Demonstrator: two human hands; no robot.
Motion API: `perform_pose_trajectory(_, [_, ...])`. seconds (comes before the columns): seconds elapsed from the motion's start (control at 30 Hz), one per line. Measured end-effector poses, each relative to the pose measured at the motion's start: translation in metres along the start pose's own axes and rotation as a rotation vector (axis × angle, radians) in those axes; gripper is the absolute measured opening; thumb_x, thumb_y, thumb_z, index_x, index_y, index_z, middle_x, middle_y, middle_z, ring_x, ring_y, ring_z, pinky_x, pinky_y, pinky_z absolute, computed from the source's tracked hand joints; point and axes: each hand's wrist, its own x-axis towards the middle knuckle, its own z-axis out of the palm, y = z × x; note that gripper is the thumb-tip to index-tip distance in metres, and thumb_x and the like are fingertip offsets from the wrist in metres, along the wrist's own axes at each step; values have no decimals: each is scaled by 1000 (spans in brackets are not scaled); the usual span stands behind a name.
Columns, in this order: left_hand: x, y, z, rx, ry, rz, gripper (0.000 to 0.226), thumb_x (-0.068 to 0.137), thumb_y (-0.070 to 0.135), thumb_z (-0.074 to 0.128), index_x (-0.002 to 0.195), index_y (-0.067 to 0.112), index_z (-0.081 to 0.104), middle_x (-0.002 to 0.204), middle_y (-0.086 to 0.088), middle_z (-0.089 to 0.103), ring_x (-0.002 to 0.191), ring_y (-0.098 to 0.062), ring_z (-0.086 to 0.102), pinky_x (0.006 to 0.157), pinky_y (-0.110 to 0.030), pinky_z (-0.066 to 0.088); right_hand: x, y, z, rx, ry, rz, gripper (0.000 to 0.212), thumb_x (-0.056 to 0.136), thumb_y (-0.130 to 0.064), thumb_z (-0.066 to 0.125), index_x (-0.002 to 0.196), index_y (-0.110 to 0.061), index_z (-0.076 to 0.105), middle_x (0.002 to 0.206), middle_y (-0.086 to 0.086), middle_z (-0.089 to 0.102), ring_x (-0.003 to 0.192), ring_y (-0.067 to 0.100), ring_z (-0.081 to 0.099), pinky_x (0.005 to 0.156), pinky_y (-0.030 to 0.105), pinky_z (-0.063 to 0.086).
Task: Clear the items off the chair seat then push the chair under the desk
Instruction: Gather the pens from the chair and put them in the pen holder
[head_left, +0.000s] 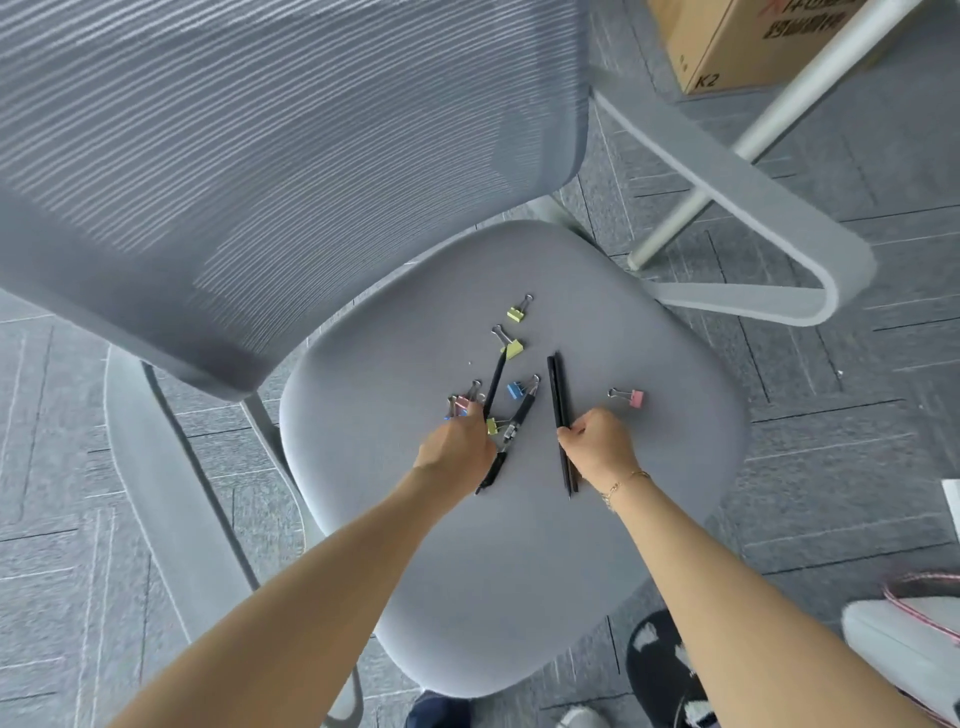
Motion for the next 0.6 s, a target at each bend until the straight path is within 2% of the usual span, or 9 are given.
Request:
perform_pose_trajectory(0.1, [1, 5, 10, 4, -30, 33, 29, 95, 25, 44, 112, 2, 44, 104, -23, 64, 94, -41, 63, 74, -42, 50, -5, 0, -4, -1, -6, -6, 51, 78, -2, 53, 43, -17, 19, 43, 3, 16, 45, 19, 17, 40, 26, 14])
perform_pose_trajectory(0.27, [3, 12, 21, 87, -60, -1, 28, 93, 22, 50, 111, 1, 46, 105, -19, 66, 94, -37, 65, 68, -36, 48, -7, 5, -4, -36, 9, -36, 47, 79, -4, 52, 48, -17, 19, 45, 2, 20, 49, 23, 23, 40, 27, 16])
perform_pose_trajectory(0.37, [3, 15, 19, 86, -49, 4, 25, 92, 19, 50, 108, 0, 50, 102, -20, 65, 91, -37, 63, 67, -36, 47, -4, 7, -1, -44, -1, -41, 44, 82, -8, 55, 49, -12, 27, 47, 4, 30, 59, 34, 33, 45, 32, 28])
perform_pose_trajectory(0.47, [2, 12, 13, 40, -27, 26, 13, 87, 18, 51, 85, 5, 48, 78, -16, 56, 68, -32, 51, 55, -30, 38, -4, 4, 3, -52, -8, -38, 29, 86, -24, 63, 69, -8, 46, 68, 7, 52, 74, 31, 52, 61, 29, 38])
perform_pose_trajectory(0.53, [1, 6, 9, 29, 1, 28, 17, 85, 19, 50, 77, 8, 41, 66, -7, 44, 64, -30, 46, 48, -25, 30, -4, -1, 6, -89, 23, -28, 29, 88, -29, 63, 90, -2, 54, 89, 14, 62, 89, 32, 60, 65, 31, 42])
perform_pose_trajectory(0.6, [-1, 0, 3, 26, 13, 25, 20, 86, 22, 50, 76, 8, 39, 59, -4, 39, 63, -30, 44, 45, -23, 25, -4, -5, 9, -150, 37, -11, 32, 91, -28, 58, 101, 1, 54, 102, 17, 65, 98, 33, 62, 65, 30, 40])
